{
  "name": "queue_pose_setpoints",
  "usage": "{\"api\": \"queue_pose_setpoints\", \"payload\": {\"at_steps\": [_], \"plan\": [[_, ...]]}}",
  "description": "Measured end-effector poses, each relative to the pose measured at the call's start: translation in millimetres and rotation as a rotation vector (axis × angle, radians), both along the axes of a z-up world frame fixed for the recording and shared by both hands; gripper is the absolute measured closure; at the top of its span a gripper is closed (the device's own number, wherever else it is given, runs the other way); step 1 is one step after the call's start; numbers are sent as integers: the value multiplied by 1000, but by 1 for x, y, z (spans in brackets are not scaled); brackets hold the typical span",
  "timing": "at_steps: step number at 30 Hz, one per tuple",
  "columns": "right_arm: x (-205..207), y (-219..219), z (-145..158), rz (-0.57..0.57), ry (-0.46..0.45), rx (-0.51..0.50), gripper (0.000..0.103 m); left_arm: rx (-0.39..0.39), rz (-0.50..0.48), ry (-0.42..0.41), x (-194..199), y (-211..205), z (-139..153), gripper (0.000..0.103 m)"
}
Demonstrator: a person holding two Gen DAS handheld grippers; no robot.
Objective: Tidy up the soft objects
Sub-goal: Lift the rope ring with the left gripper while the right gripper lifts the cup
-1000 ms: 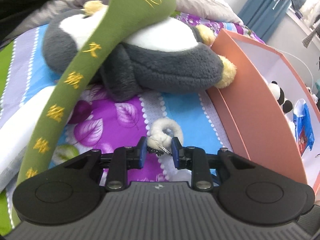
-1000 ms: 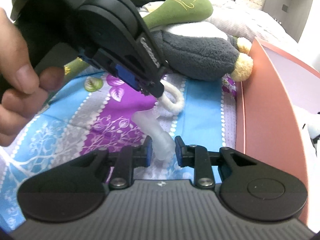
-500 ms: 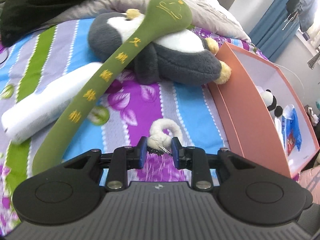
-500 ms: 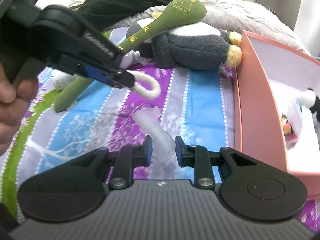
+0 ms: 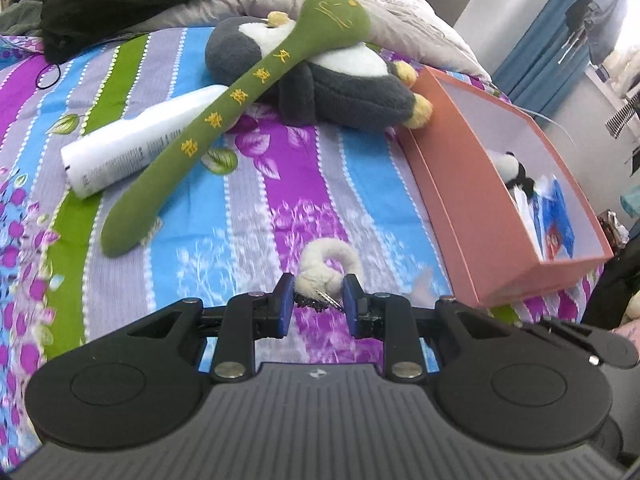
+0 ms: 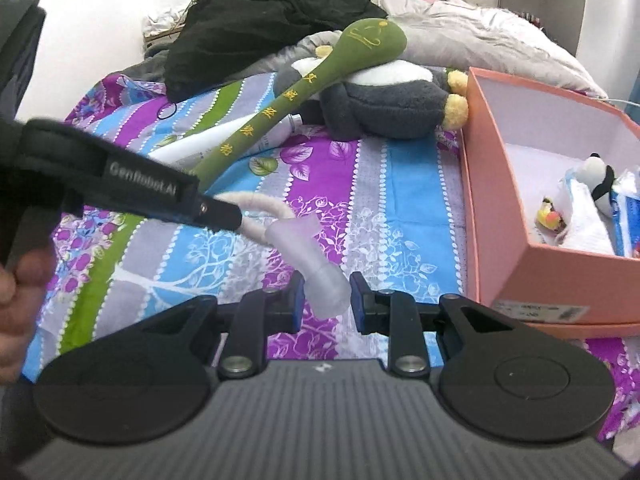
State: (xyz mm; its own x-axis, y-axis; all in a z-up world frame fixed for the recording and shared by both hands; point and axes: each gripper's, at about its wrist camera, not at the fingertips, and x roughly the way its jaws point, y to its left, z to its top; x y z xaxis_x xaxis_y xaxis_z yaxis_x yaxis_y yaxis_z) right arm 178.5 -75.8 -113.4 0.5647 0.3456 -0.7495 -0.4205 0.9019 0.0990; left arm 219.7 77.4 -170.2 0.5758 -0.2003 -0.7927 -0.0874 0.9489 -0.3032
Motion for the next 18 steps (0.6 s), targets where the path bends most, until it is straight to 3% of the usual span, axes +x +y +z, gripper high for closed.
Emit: {"api": "queue_pose_setpoints", "payload": {"at_steps": [10,18], "plan": [[-16,-13,9,-24,5,23,75,30,-34,28,-31,-22,-2,73],[-14,-27,38,-54,-48,52,75,39,-48,-29,-29,-29,32,73]]}}
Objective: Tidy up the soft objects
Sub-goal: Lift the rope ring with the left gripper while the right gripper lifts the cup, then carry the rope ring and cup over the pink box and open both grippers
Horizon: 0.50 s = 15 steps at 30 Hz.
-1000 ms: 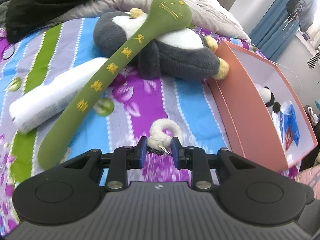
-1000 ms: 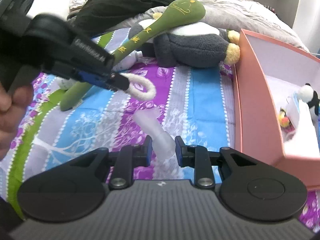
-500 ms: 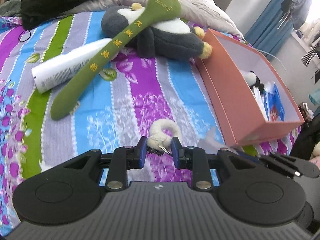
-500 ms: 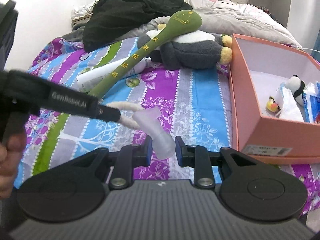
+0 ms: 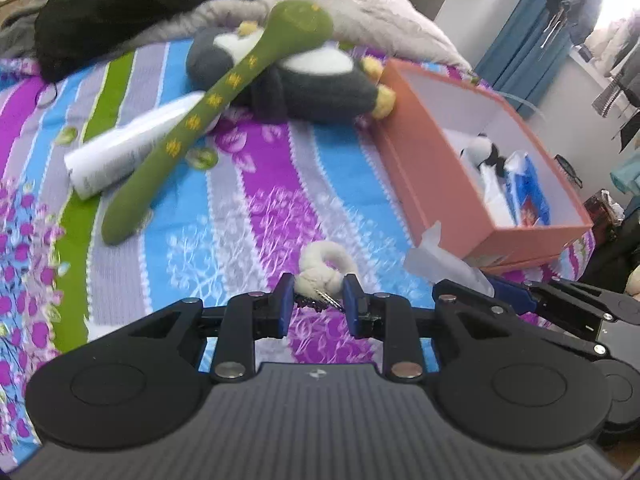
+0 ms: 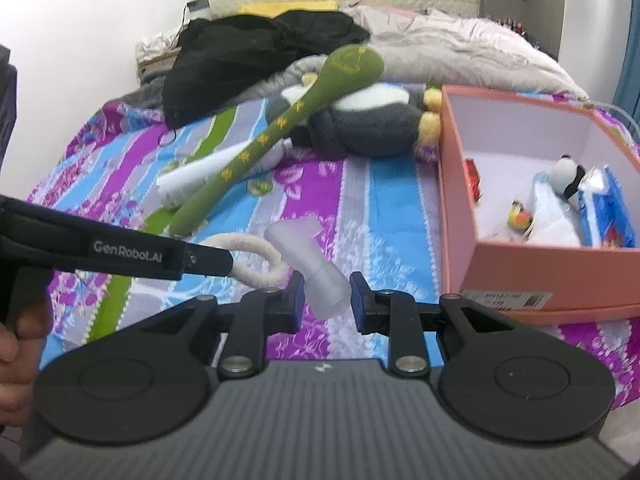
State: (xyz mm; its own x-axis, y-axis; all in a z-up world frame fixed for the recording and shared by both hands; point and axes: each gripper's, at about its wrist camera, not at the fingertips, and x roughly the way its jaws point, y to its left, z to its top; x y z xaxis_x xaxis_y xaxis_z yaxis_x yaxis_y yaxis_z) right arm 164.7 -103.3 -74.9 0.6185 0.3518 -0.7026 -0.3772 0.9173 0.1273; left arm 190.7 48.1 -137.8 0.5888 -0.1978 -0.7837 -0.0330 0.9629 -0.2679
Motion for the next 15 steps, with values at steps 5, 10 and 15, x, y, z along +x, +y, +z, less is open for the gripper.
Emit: {"api": "queue_pose_setpoints", "payload": {"at_steps": [5,10,15], "plan": [[10,-16,27,-38,-42,27,75,-5,-21,-58,12,-9,34,73],[22,-33,56,-60,-111,30,75,-10,-48,-124,28,-28,68,73],[35,-53,83,-93,-185,33,74,-23,-83,-185,46,-50,101,73]]}}
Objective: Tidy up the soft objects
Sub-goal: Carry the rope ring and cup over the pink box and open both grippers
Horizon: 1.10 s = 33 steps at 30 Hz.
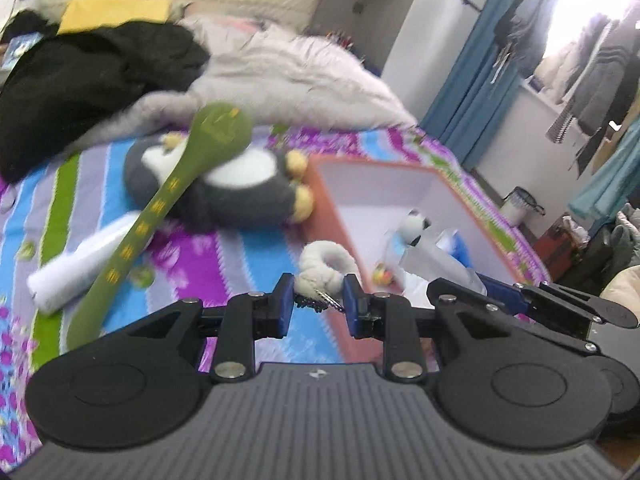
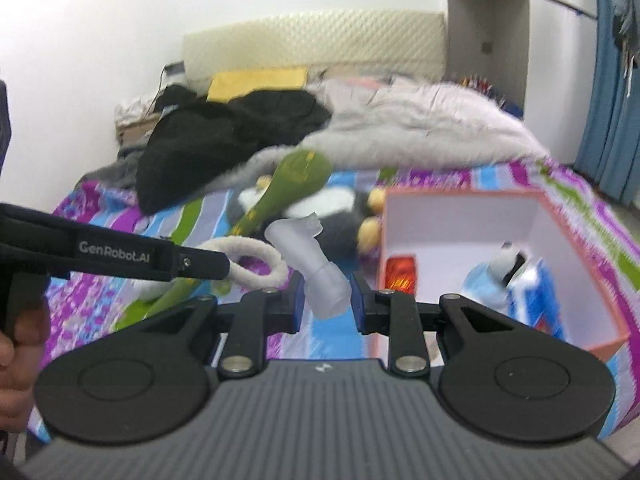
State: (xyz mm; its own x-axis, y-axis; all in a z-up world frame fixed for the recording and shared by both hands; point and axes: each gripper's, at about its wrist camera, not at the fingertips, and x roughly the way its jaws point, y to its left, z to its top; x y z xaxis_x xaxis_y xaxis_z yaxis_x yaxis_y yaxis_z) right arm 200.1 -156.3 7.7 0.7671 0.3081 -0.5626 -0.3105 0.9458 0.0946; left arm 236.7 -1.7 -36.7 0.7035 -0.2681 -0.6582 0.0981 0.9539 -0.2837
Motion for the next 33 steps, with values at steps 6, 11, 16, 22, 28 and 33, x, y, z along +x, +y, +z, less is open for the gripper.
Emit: {"api": "queue_pose_setpoints", "payload": {"at_steps": [6,11,16,22,28,33], "plan": [[16,-24,19,-45,-47,6,74,5,-45,-45,21,-29,25,73],[32,-48,21,-89,-56,6,74,7,-88,-56,40,-58,34,73],[49,-72,12,-137,-22,1,74,5,-126,-37,65,-85,28,73],[69,-92,-10,-175,43,-11,74,8,-164,13,103,-115,5,72],[92,-110,-44,-195,146,-23,74,14,-194,75,138,-136,-27,72],[108,-121,-74,-211,226,-30,74,38,-213,131,164,-152,-56,72]]}}
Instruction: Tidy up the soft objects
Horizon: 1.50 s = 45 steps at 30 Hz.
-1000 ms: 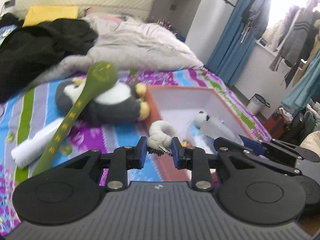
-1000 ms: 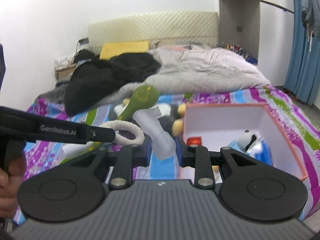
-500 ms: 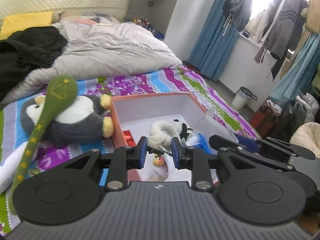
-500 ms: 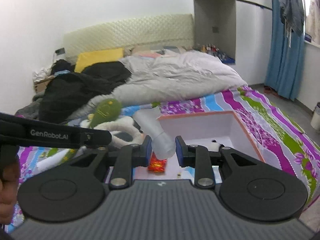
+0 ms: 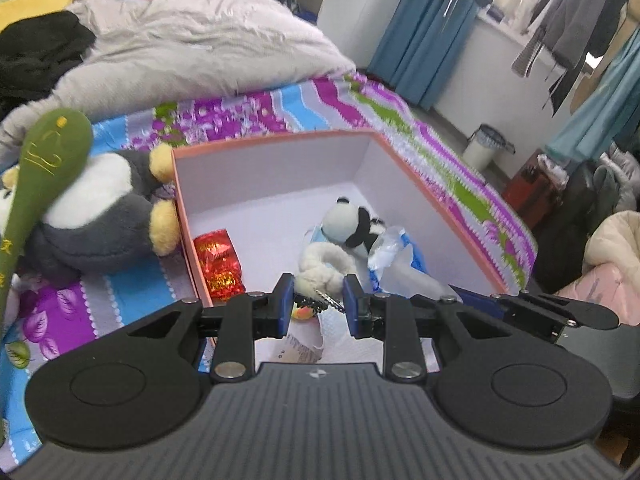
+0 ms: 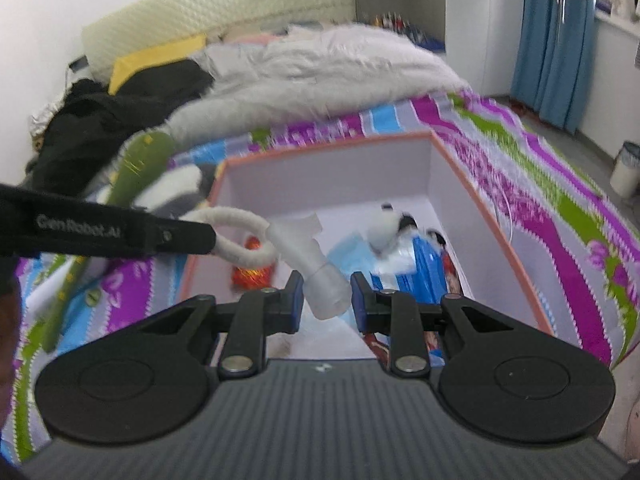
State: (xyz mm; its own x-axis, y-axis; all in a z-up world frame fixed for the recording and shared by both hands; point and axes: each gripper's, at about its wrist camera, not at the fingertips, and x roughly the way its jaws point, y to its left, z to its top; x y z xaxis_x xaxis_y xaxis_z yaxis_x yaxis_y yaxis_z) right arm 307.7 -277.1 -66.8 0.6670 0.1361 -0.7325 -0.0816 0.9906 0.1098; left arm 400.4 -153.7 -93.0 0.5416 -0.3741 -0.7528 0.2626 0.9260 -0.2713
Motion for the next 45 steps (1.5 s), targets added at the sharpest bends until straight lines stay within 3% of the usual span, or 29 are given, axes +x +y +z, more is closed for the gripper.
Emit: {"api": "queue_pose_setpoints", "payload": {"at_steps": [9,16,21,26,45], "plan": [[21,-12,-40,-17,95,5,72,38,-22,95,33,-16,-46,72],[21,-16,-56,-32,134,10,72,52,-37,109,36,-20,-58,71],[22,-17,-60,-35,161,11,65,49,-38,106,33,-19,-57,55],[17,-16,-51,-45,144,13,54,55,-36,81,25,-13,-43,55],[-34,-3,46,-55,-62,14,54,6,-30,-105,-58,14,58,55]]}}
